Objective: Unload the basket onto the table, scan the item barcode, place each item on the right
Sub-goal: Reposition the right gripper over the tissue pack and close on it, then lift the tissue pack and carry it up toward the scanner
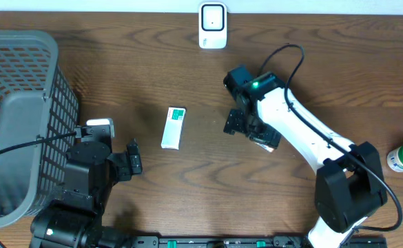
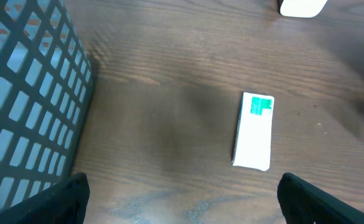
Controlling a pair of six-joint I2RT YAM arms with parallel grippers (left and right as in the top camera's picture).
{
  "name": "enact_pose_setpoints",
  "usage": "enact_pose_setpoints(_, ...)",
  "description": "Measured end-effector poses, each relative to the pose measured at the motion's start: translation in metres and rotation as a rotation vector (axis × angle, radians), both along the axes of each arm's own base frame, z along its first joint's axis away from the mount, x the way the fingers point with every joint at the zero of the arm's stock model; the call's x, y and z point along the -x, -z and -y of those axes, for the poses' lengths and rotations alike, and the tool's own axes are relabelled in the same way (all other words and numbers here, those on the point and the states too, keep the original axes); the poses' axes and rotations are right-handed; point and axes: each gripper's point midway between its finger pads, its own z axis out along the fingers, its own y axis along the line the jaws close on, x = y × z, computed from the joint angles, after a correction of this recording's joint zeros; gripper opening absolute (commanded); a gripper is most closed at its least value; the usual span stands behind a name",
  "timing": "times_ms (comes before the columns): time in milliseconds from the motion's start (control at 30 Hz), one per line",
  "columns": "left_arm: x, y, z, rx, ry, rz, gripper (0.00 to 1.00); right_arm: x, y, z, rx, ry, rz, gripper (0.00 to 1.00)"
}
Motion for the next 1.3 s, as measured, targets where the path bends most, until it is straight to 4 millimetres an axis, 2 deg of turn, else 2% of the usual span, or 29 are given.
enact_pose_setpoints(133, 0.0, 0.0, 0.0, 0.0, 0.0, 0.0, 0.96, 0.003, 0.018, 0.006, 0.001, 0.044, -0.005, 0.99)
enact_pose_setpoints(233, 0.0, 0.0, 0.0, 0.0, 0.0, 0.0, 0.96, -0.002, 0.028, 0.012, -0.015, 0.05, 0.008, 0.99)
enact_pose_setpoints(467, 0.0, 0.0, 0.0, 0.0, 0.0, 0.0, 0.96, -0.018, 0.031, 0.031, -0.031, 0.039, 0.031, 0.99)
enact_pose_setpoints(633, 0.0, 0.0, 0.0, 0.0, 0.0, 0.0, 0.96, -0.022, 0.034, 0.041, -0.03, 0.045, 0.035, 0.99)
enact_pose_setpoints(1000, 0.0, 0.0, 0.0, 0.0, 0.0, 0.0, 0.96, -0.009, 0.072, 0.046, -0.039, 0.044, 0.043, 0.99)
enact_pose_setpoints(1200, 0.0, 0.0, 0.0, 0.0, 0.0, 0.0, 0.96, -0.017, 0.077, 0.049, -0.068, 0.069, 0.067, 0.99)
enact_pose_setpoints(1300, 0.0, 0.0, 0.0, 0.0, 0.0, 0.0, 0.96, -0.02, 0.078, 0.052, -0.069, 0.082, 0.074, 0.92)
